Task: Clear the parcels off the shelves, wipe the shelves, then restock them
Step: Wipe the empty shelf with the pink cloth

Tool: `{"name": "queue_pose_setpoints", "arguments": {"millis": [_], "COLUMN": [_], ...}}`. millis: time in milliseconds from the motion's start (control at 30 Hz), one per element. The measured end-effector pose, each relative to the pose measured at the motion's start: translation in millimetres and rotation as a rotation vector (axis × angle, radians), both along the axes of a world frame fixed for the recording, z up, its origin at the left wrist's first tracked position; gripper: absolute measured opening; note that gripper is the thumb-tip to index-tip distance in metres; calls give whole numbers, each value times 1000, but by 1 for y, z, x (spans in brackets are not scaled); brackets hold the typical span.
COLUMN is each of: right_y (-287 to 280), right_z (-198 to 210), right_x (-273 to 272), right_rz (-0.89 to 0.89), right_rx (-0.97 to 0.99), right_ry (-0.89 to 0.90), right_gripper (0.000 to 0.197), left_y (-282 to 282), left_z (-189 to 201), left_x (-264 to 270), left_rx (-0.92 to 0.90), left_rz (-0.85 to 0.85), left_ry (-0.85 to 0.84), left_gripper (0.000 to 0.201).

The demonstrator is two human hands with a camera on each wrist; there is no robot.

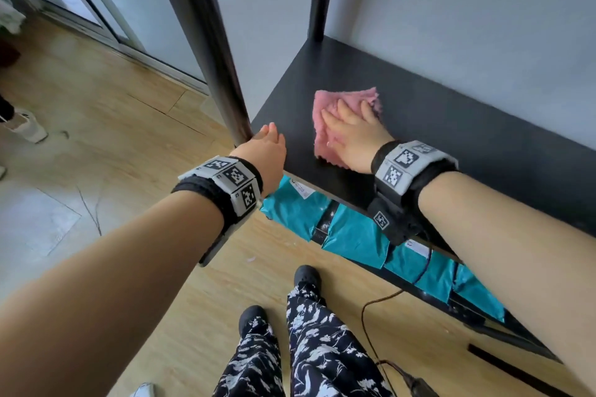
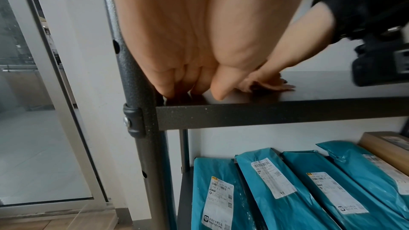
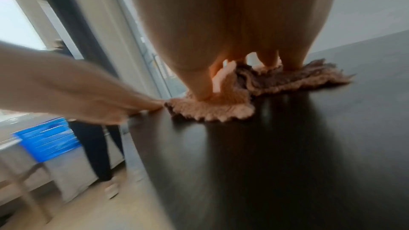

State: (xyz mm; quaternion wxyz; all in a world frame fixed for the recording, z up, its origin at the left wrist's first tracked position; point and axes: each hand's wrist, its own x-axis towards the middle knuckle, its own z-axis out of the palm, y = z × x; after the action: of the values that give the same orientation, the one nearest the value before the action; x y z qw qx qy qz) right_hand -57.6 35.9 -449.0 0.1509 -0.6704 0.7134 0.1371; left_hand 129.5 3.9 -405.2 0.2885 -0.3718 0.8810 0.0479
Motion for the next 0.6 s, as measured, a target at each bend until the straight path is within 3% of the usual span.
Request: {"name": "queue_pose_setpoints", "arguments": {"millis": [67,200,400,500,600], "right_y": [27,70,81,98,132], "right_z": [5,20,15,10,17], "right_x": [19,23,-23,-7,25], "right_rz": [33,187,-236,-366,-382], "right_rx": [27,0,21,-13,-47], "right_ry": [-71,13,-87,-57,-121], "right_gripper": [62,64,66,61,56], "left_y": [2,7,36,52,62], "left_z": [4,7,-3,-5,-3], "left_x": [-1,0,-2,-7,-12], "left_rx": [4,-3,60,91,85], "left_rz": [-13,-30,-140,-217,-233], "left_ry": [5,33,184,188,204], "left_gripper": [61,61,53,56,55]}}
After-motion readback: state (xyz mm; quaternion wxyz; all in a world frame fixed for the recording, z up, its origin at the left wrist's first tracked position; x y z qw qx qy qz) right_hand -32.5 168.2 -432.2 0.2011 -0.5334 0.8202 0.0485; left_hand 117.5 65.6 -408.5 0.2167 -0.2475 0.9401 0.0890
